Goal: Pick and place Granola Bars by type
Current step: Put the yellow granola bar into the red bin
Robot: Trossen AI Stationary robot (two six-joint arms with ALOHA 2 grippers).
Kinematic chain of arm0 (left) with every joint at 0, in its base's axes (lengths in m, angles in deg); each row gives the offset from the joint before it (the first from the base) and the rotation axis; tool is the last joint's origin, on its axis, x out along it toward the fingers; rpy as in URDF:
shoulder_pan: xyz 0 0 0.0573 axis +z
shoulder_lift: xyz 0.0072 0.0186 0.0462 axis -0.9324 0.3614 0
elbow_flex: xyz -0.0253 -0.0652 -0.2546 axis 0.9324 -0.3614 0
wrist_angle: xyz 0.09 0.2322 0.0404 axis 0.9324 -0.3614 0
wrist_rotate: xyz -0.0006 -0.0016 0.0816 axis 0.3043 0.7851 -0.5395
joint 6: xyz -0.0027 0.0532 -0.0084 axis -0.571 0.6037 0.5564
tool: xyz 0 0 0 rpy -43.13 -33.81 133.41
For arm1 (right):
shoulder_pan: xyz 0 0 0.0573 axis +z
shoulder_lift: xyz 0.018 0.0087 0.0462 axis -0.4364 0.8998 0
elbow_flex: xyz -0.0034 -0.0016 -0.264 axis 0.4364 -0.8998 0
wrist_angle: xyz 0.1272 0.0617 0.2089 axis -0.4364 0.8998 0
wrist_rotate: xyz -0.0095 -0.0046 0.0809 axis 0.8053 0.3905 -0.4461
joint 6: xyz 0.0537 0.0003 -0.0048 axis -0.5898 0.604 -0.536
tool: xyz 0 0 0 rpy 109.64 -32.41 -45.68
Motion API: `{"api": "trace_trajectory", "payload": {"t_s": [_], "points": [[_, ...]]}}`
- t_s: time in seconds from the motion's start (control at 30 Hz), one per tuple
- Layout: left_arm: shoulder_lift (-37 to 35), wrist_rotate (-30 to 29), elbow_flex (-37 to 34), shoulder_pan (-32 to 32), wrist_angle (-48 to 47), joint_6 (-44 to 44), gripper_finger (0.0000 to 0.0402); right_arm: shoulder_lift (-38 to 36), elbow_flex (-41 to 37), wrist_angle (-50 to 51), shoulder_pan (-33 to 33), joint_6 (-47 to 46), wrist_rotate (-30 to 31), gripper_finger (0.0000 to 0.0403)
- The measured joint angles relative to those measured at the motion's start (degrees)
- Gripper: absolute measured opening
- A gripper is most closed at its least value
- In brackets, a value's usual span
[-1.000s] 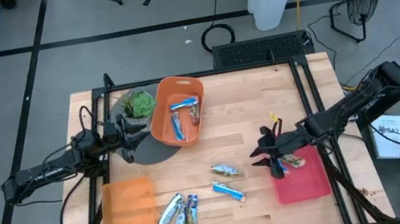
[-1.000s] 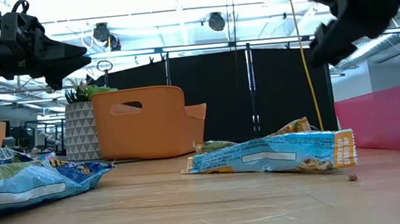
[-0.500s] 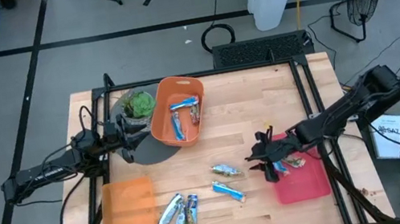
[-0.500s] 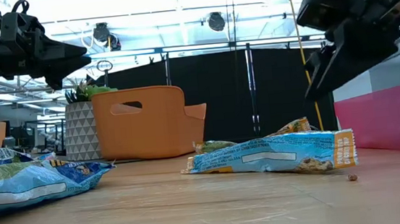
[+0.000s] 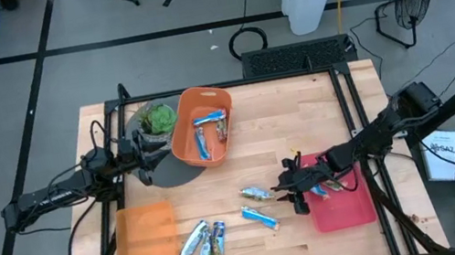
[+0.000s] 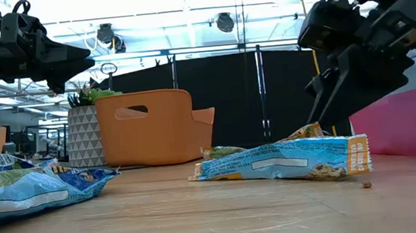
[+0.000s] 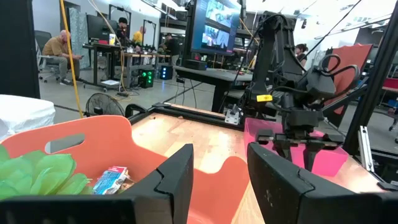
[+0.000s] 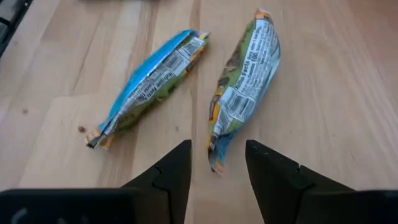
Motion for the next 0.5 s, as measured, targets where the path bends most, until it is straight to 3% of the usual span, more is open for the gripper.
{"api": "trace_trajectory", "payload": {"t_s": [0.5], "points": [[-0.01, -0.03, 0.0, 0.01, 0.02, -0.01, 0.0154, 2.29, 0.02, -4.82, 0.0, 0.92, 0.22, 0.0141]]}}
